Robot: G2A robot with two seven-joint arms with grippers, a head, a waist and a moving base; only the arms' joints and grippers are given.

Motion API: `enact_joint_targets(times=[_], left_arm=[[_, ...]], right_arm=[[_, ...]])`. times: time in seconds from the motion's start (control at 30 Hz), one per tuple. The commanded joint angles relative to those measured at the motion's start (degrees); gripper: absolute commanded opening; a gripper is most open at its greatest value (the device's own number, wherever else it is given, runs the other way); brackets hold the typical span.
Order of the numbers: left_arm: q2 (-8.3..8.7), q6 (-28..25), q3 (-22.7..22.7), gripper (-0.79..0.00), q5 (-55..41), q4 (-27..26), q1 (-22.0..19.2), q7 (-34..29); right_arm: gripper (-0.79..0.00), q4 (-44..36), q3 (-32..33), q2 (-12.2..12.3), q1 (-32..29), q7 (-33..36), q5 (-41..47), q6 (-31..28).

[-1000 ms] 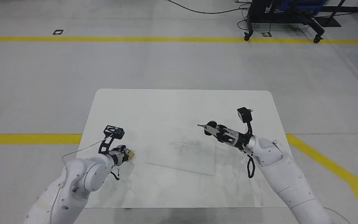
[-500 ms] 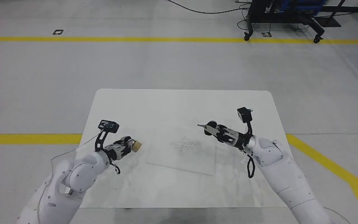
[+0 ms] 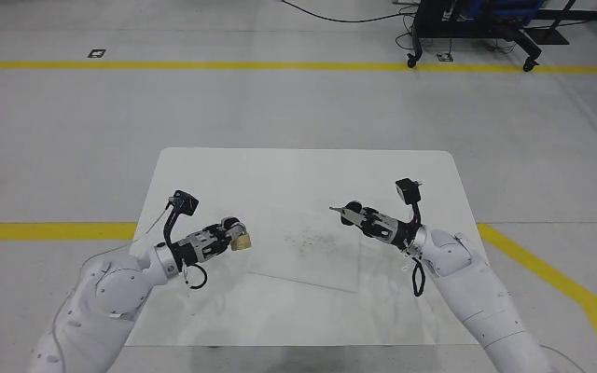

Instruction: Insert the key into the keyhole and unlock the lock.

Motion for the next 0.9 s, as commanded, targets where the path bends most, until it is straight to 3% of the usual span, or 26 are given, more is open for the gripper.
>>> enact_joint_targets(times=[0.0, 0.13, 0.23, 0.53, 0.67, 0.87], left_arm=[[-0.43, 1.7, 2.29, -0.785, -17.73, 5.1, -3.72, -6.03], [-2.35, 7.85, 9.16, -0.785, -36.08, 13.27, -14.09, -17.8], [-4.28, 13.99, 15.44, -0.785, -41.23, 19.3, -22.2, -24.97], [-4.28, 13.99, 15.44, -0.785, -41.23, 19.3, -22.2, -24.97], [-4.6, 23.02, 15.67, -0.785, -45.54, 20.18, -21.22, -22.27], [-5.66, 35.54, 17.64, -0.785, -47.76, 22.55, -26.49, -21.77]], right_arm=[[-0.785, -0.68, -0.63, -0.17, -0.39, -0.99, 0.04, 2.43], [-0.785, -0.76, -3.59, -0.91, -0.76, -2.37, 3.41, 3.99], [-0.785, -0.22, -5.61, -1.41, -0.19, -2.22, 4.68, 4.38], [-0.785, 0.16, -6.19, -1.66, -0.17, -3.11, 5.24, 4.37], [-0.785, 0.07, -6.27, -1.68, -0.24, -3.2, 5.22, 4.82], [-0.785, -4.56, -8.45, -2.58, 0.41, -7.66, -2.58, 12.85]])
